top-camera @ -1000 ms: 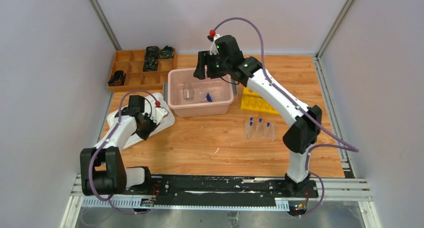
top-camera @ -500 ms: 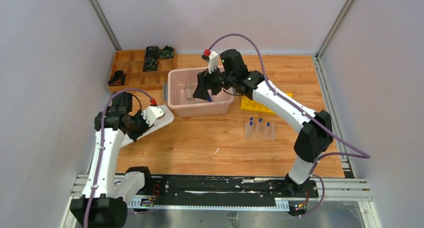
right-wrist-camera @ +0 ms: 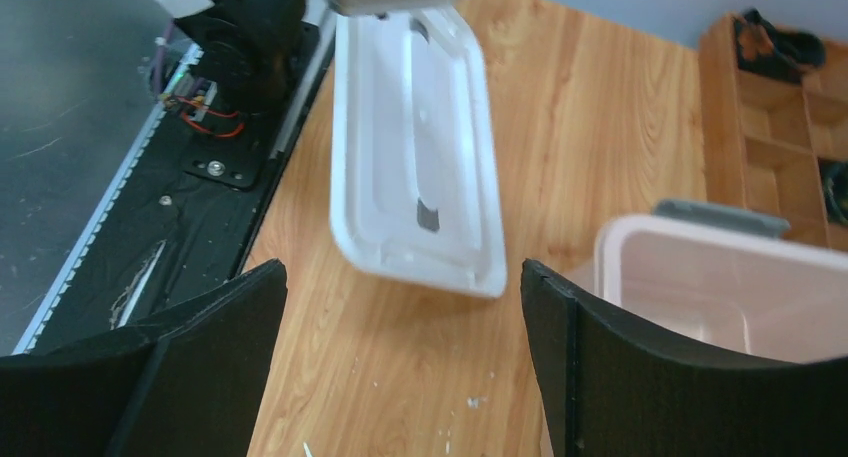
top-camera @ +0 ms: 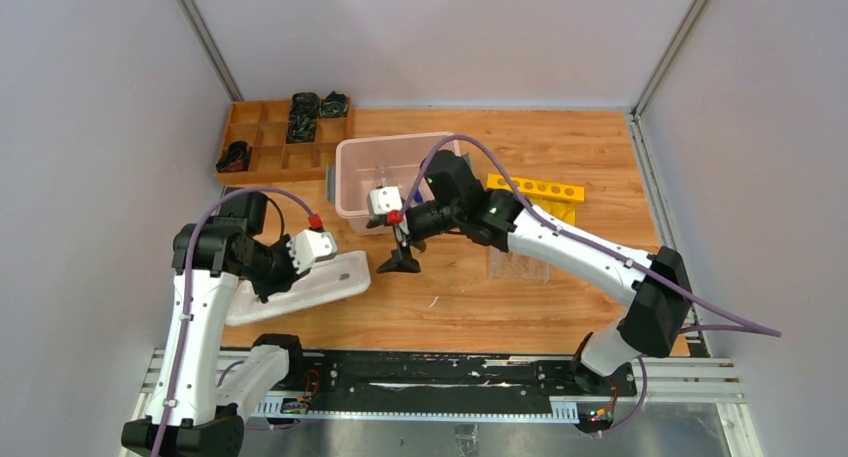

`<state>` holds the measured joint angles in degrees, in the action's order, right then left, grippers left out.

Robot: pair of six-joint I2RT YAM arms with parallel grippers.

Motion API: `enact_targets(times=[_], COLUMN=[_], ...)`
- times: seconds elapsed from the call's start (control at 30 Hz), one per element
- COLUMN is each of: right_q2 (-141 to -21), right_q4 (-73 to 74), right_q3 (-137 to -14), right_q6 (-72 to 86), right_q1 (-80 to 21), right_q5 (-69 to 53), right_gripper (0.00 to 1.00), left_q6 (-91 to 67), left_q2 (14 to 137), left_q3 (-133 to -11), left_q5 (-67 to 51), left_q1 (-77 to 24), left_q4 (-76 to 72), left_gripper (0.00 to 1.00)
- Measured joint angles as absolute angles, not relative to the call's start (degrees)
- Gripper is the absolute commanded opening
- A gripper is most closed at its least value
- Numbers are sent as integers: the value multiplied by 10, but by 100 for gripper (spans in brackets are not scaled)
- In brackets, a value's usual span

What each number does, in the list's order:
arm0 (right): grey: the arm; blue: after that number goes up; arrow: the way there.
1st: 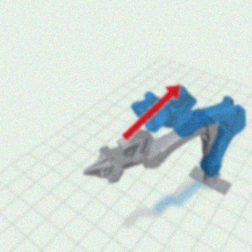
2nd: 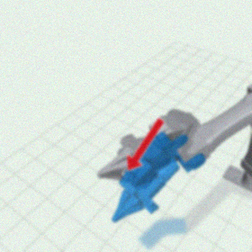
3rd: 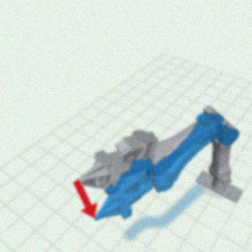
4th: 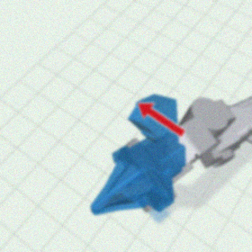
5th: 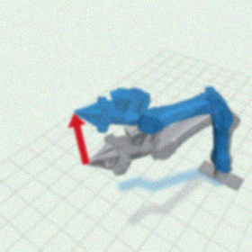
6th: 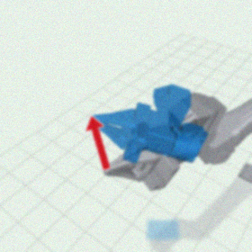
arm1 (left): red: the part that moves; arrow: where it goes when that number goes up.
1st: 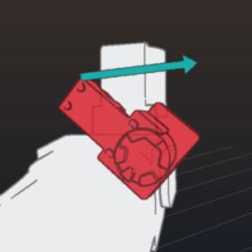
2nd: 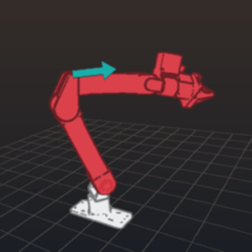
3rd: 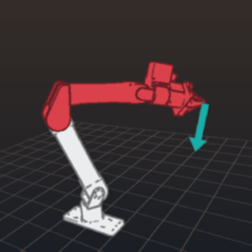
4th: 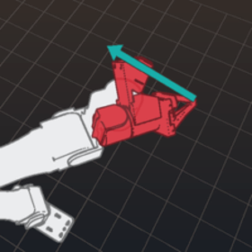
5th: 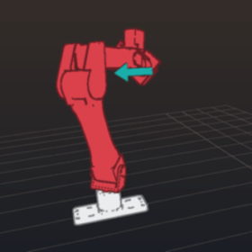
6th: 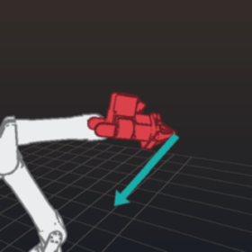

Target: Organize the chemistry lab equipment

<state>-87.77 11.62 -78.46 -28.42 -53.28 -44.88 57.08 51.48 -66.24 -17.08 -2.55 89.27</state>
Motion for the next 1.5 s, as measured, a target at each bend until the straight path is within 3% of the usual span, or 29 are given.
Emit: enact_targets(times=[0.37,0.53,0.67,0.9,1.1,1.4,1.5], right_q2=[-944,-954,-968,-1045,-1078,-1113,-1119], right_q4=[120,76,54,48,26,13,8], right_q3=[-781,-709,-653,-658,-665,-687,-693], right_q6=[-372,-377,-389,-416,-416,-412,-411], right_q1=[-620,-671,-695,-714,-728,-738,-738], right_q5=[-458,-403,-354,-292,-262,-247,-239], right_gripper=[83,75,60,42,34,19,16], left_q6=[573,584,588,569,557,553,554], left_q2=[526,532,539,553,526,524,522], left_q3=[-675,-675,-673,-671,-630,-609,-608], left_q5=[-187,-187,-186,-176,-151,-138,-147], left_q1=[-36,-36,-36,-36,-21,-5,10], left_q4=[905,905,901,857,800,745,727], left_gripper=[0,4,21,52,62,99,100])
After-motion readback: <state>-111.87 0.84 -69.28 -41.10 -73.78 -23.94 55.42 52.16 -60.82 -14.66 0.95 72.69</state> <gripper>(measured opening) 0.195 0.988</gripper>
